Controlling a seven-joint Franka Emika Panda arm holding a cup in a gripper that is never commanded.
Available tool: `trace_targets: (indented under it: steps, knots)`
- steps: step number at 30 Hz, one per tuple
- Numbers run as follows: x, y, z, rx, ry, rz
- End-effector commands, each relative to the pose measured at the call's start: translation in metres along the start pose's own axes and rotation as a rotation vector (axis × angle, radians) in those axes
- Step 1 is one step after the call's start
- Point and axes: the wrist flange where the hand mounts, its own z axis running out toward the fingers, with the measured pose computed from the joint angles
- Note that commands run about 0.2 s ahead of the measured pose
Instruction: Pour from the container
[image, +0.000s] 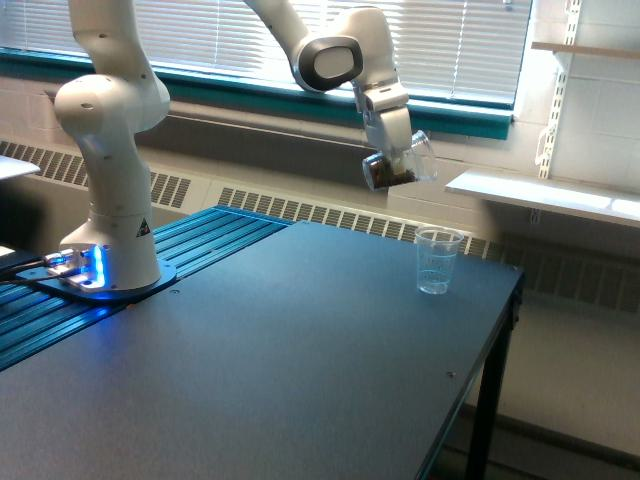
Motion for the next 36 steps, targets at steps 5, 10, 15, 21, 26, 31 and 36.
trace_targets:
  steps: [5, 10, 15, 21, 26, 31, 36]
  knots:
    - [0.002, -0.016, 0.008, -0.025, -0.003, 0.034]
    - [0.005, -0.019, 0.014, -0.041, -0.004, 0.038]
    - [0.007, -0.020, 0.019, -0.057, -0.003, 0.048]
    - [0.008, -0.020, 0.023, -0.087, -0.005, 0.051]
    - [0.008, -0.019, 0.028, -0.106, -0.008, 0.060]
    - [0.008, -0.019, 0.031, -0.131, -0.014, 0.052]
    - [0.008, -0.020, 0.033, -0.154, -0.027, 0.046]
